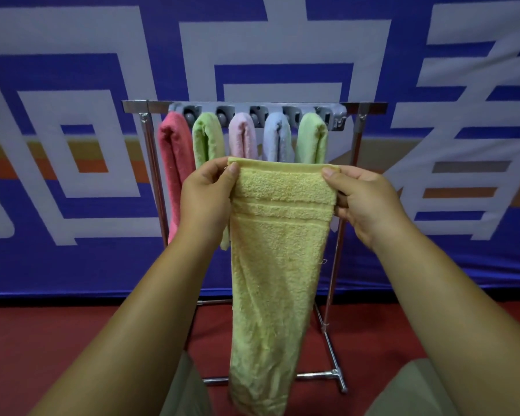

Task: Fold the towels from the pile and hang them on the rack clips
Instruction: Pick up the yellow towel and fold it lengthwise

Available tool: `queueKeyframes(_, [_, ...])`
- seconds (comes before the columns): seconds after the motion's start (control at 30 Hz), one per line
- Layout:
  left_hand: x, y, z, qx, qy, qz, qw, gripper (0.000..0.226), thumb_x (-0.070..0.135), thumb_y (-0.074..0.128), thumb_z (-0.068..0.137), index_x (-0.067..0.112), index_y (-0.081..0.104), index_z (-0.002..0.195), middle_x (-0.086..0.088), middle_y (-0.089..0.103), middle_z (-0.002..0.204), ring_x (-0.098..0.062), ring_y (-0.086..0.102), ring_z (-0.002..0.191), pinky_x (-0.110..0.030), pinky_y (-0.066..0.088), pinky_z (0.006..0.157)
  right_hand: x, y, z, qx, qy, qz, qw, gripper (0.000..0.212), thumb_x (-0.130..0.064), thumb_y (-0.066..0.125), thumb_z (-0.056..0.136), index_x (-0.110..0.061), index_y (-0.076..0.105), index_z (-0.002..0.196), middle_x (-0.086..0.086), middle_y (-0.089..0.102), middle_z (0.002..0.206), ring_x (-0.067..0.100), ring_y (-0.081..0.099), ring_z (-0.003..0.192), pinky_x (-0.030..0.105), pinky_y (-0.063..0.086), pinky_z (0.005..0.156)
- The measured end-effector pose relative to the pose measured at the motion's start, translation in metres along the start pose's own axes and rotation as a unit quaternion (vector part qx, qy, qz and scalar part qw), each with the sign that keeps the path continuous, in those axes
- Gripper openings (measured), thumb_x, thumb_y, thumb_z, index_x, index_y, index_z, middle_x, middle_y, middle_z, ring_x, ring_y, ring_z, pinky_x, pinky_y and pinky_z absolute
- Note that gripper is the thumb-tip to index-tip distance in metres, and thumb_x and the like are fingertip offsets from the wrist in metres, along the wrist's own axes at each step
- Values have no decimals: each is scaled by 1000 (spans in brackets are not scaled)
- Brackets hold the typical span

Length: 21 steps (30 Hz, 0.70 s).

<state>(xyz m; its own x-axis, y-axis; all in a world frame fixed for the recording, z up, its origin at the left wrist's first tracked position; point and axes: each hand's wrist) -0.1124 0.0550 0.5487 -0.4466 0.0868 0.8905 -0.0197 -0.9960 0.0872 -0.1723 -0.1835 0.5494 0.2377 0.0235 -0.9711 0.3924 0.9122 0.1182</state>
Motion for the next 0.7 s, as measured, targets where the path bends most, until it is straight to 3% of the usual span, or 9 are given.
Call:
queueKeyframes(0.07, [-3, 2, 0, 16, -7, 2, 1000, 14, 23, 69, 105, 21, 82, 110, 4, 82, 98, -7, 77, 92, -29, 64, 86, 1, 2, 1, 19, 11, -2, 1000, 17, -19, 78, 100, -12, 80, 116, 8, 86, 103, 24, 84, 98, 44, 67, 88])
queueKeyframes(0.13, [-12, 5, 0, 32, -38, 23, 999, 13, 23, 70, 104, 21, 83, 106, 11, 80, 84, 5, 71, 72, -17, 58, 69, 7, 6, 4, 47, 33, -16, 998, 16, -20, 81, 98, -14, 79, 112, 9, 86, 99, 26, 84, 95, 46, 68, 87])
queueKeyframes(0.23, [-36, 9, 1, 42, -161, 27, 986, 15, 18, 71, 102, 11, 83, 109, 7, 71, 64, -5, 63, 52, -24, 53, 56, 24, 18, 4, 64, 102, -35, 992, 18, -19, 82, 93, -12, 78, 108, 16, 84, 101, 34, 84, 91, 60, 68, 84])
queueKeyframes(0.3, [-50, 10, -3, 46, -239, -16, 970, 18, 13, 70, 102, 4, 79, 115, -4, 71, 71, -12, 65, 53, -25, 53, 49, 38, 24, 0, 72, 140, -43, 987, 14, -16, 79, 94, -8, 76, 105, 22, 83, 102, 41, 83, 91, 69, 65, 79])
queueKeyframes(0.4, [-64, 11, -14, 28, -299, -73, 951, 17, 12, 68, 103, 5, 75, 117, -9, 80, 88, -13, 75, 62, -31, 62, 58, 58, 28, -4, 94, 162, -42, 981, 8, -12, 77, 97, -8, 73, 104, 19, 82, 103, 38, 82, 92, 65, 67, 79])
queueKeyframes(0.5, [-71, 13, -25, -5, -329, -126, 936, 21, 9, 64, 104, 3, 73, 123, -4, 80, 80, -12, 76, 62, -42, 66, 76, 69, 28, -8, 112, 162, -53, 979, 7, -15, 79, 94, -15, 73, 98, 19, 81, 106, 39, 81, 95, 63, 68, 79])
queueKeyframes(0.6, [-70, 19, -37, -18, -326, -150, 933, 20, 6, 66, 102, 2, 73, 120, -12, 83, 96, -22, 82, 82, -40, 66, 69, 72, 36, -16, 122, 118, -92, 981, 2, -20, 79, 93, -19, 78, 94, 16, 82, 95, 35, 80, 89, 64, 67, 80])
queueKeyframes(0.7, [-67, 30, -49, -41, -297, -156, 941, 17, 7, 68, 102, 3, 75, 118, -17, 83, 100, -25, 82, 86, -41, 66, 71, 71, 47, -30, 114, 68, -121, 984, 30, -34, 80, 90, -19, 82, 116, 2, 82, 93, 25, 79, 87, 54, 68, 83])
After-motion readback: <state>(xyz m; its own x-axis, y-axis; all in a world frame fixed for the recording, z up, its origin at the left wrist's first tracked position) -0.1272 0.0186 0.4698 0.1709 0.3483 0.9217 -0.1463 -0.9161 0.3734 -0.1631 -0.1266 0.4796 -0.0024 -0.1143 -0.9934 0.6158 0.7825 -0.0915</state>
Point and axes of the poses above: each hand's wrist, its own z-axis towards the middle knuckle, its own y-axis out of the palm, x = y × z
